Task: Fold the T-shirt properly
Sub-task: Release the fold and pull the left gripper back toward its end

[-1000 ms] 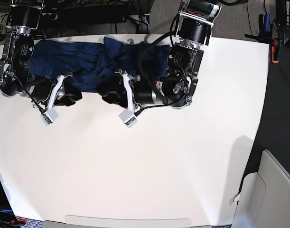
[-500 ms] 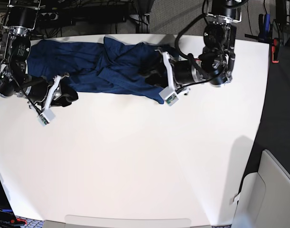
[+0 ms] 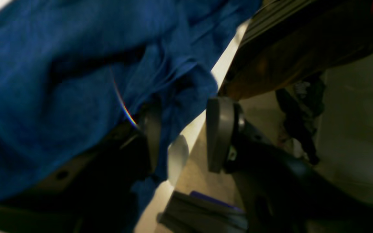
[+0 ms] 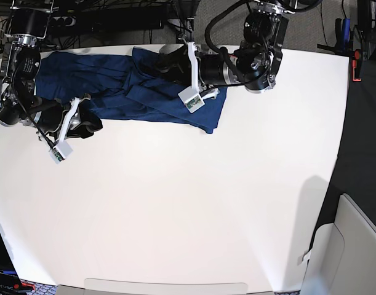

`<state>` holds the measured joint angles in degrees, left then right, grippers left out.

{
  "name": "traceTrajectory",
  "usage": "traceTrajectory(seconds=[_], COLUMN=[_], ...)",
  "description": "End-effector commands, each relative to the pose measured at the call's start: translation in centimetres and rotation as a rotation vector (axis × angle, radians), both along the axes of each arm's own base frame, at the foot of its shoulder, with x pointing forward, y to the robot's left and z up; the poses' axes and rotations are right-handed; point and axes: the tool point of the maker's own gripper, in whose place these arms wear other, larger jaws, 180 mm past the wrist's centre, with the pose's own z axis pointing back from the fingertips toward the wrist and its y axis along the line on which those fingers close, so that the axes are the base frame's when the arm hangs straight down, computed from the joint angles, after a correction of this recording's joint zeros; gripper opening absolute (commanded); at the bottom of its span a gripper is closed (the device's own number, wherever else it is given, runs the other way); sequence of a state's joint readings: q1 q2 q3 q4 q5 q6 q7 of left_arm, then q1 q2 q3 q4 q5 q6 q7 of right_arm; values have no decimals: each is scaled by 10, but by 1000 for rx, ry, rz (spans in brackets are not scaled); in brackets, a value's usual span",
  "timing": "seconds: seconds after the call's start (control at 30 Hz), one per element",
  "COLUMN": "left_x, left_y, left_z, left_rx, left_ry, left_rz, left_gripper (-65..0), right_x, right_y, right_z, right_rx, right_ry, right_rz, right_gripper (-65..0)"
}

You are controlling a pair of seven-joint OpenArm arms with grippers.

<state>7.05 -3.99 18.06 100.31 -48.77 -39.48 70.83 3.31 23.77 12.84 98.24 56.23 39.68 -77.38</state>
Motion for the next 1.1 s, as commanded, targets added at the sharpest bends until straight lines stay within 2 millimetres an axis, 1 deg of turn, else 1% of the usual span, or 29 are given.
traceTrajectory(seconds=[0.0, 0.17, 0.23, 0.27, 0.33, 0.4, 0.43, 0.6, 0.7, 0.83, 0.93, 0.97, 1.07], left_x=[6, 5, 8, 13, 26, 35, 40, 58, 64, 69, 67, 65, 55], left_y=[-5, -6, -2, 3, 26, 48, 62, 119, 142, 157, 159, 160, 167], left_z=[14, 14, 14, 17, 17, 13, 12, 9, 8, 9, 6, 1, -25], left_rx=[-43, -44, -40, -35, -6, 29, 52, 143, 179, 191, 194, 197, 220], left_ry=[-35, -33, -40, -56, -77, -84, -93, -120, -127, -129, -116, -97, 8], left_rz=[-2, -6, 4, 22, 81, 127, 152, 263, 307, 354, 359, 360, 365], left_gripper=[-442, -442, -442, -442, -442, -442, -442, -439, -439, -439, -439, -439, -439], right_x=[7, 8, 8, 8, 8, 7, 5, -3, -13, -30, -41, -45, -55], right_y=[-2, -2, -2, -3, -4, -6, -12, -61, -80, -94, -107, -111, -126], right_z=[13, 14, 14, 14, 14, 14, 14, 20, 23, 25, 22, 21, 15], right_rx=[8, 8, 8, 5, 1, -3, -12, -70, -108, -153, -190, -196, -245], right_ry=[-45, -50, -50, -50, -50, -49, -46, -49, -48, -41, -18, -11, 18], right_rz=[3, 3, 3, 4, 5, -1, -12, -115, -150, -168, -187, -198, -229], right_gripper=[-470, -470, -470, -470, -470, -470, -470, -469, -468, -467, -467, -467, -466])
